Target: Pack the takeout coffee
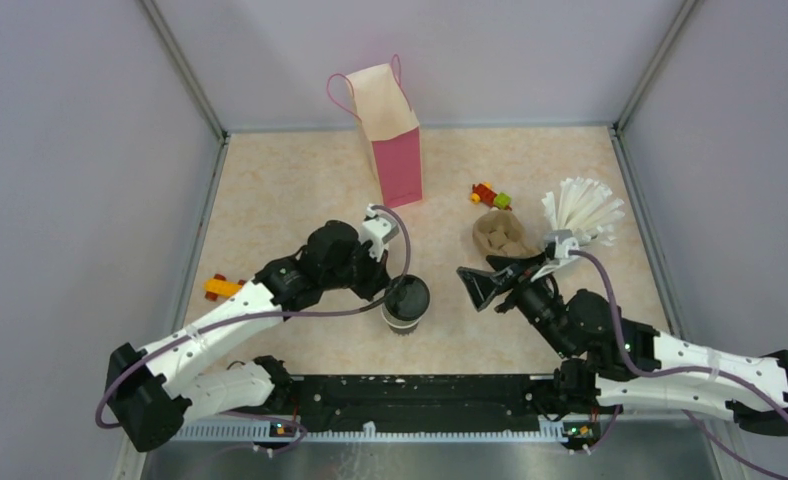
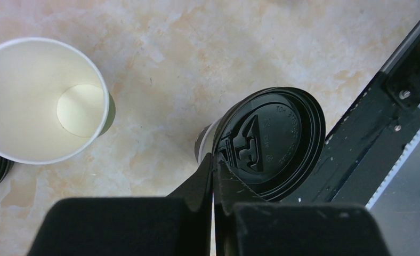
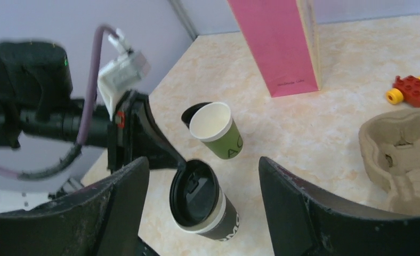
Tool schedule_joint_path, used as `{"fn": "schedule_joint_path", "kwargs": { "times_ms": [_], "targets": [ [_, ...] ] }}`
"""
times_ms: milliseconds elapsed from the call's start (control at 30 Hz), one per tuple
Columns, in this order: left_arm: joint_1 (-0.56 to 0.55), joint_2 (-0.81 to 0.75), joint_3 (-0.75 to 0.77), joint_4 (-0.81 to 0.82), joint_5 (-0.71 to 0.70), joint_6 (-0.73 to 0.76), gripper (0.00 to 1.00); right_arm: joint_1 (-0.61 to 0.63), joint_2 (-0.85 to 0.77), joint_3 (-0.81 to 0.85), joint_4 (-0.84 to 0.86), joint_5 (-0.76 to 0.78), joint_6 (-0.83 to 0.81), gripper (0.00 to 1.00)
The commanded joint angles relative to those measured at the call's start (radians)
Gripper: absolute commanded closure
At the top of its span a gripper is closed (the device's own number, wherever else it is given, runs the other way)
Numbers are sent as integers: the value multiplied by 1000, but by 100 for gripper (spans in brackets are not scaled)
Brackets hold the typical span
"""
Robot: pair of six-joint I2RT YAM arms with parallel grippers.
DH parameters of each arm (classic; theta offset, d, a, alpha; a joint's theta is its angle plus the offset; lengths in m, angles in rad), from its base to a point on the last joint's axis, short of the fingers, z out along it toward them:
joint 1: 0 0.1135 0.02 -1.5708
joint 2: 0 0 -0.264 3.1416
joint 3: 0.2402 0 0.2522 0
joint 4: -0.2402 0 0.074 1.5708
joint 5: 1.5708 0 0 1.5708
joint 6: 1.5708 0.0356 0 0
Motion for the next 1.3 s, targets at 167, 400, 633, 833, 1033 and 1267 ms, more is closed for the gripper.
{"fn": "schedule_joint_path", "kwargs": {
  "times_ms": [167,400,633,833,1033,1267],
  "targets": [
    [5,-79,140,41,-17,-193,100,10,0,-253,657,-535,-586,6],
    [171,-98,218,59,237,-310,100,10,30,-344,861,-685,-875,6],
    [445,-92,122,322,727,-552,100,10,31,-400,987,-668,-1078,6],
    [452,-70,23,672,952,-796,100,10,113,-370,1060,-634,-1209,6],
    [450,-56,-95,1028,1045,-1067,100,9,234,-294,1125,-681,-1271,7],
    [447,-76,-104,985,1042,-1046,100,10,373,-198,1157,-720,-1337,4]
  ]
}}
